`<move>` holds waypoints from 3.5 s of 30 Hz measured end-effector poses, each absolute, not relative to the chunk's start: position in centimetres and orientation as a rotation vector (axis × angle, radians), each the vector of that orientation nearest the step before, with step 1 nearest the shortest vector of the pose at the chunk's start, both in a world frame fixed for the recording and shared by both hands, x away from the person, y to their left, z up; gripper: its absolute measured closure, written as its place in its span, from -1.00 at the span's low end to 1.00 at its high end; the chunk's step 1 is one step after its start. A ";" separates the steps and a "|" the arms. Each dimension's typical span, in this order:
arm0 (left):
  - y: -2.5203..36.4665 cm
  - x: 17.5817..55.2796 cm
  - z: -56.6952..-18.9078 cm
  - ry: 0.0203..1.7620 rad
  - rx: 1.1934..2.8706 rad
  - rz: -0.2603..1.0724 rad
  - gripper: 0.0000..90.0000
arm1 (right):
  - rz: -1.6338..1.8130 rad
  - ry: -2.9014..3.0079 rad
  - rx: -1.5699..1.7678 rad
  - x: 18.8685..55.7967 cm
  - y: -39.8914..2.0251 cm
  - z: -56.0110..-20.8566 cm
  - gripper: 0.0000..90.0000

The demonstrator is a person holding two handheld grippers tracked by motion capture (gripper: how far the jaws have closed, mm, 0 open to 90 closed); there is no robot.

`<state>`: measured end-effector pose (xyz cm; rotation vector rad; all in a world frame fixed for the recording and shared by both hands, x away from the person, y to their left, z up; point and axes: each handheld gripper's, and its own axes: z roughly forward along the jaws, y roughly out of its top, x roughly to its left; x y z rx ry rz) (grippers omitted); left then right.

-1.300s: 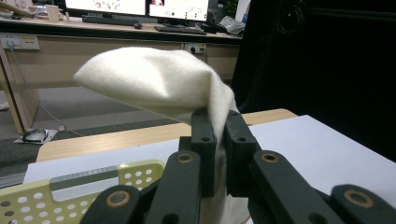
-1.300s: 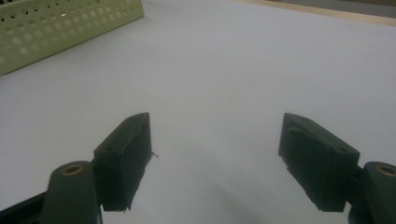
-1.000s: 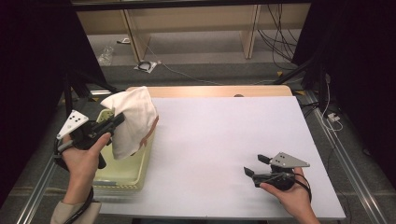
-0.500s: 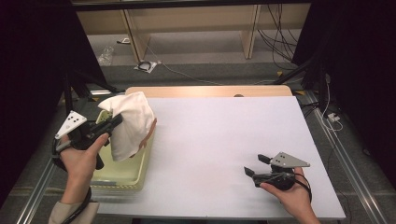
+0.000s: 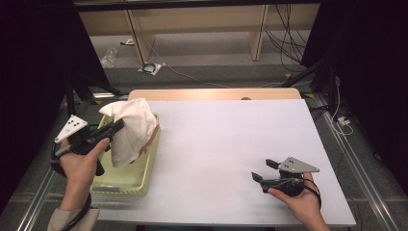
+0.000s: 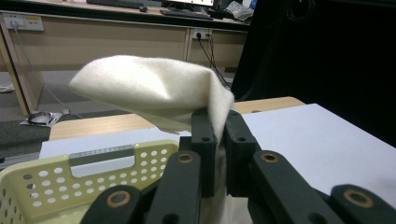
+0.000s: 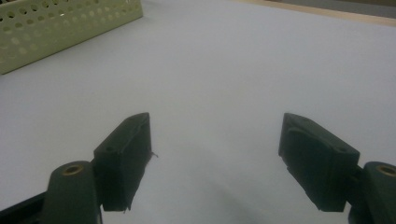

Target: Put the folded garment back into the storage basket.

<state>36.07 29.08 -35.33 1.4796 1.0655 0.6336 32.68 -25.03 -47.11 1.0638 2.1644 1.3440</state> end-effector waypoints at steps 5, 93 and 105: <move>29.3 36.0 -35.4 1.070 1.486 0.630 0.87 | 1.343 2.163 1.064 32.7 -25.1 -47.1 -0.41; 32.3 38.6 -40.4 1.305 1.602 0.474 0.87 | 1.352 2.163 1.061 32.8 -24.9 -47.3 -0.41; 32.6 39.2 -41.1 1.353 1.626 0.446 0.87 | 1.339 2.169 1.064 32.8 -25.0 -47.2 -0.41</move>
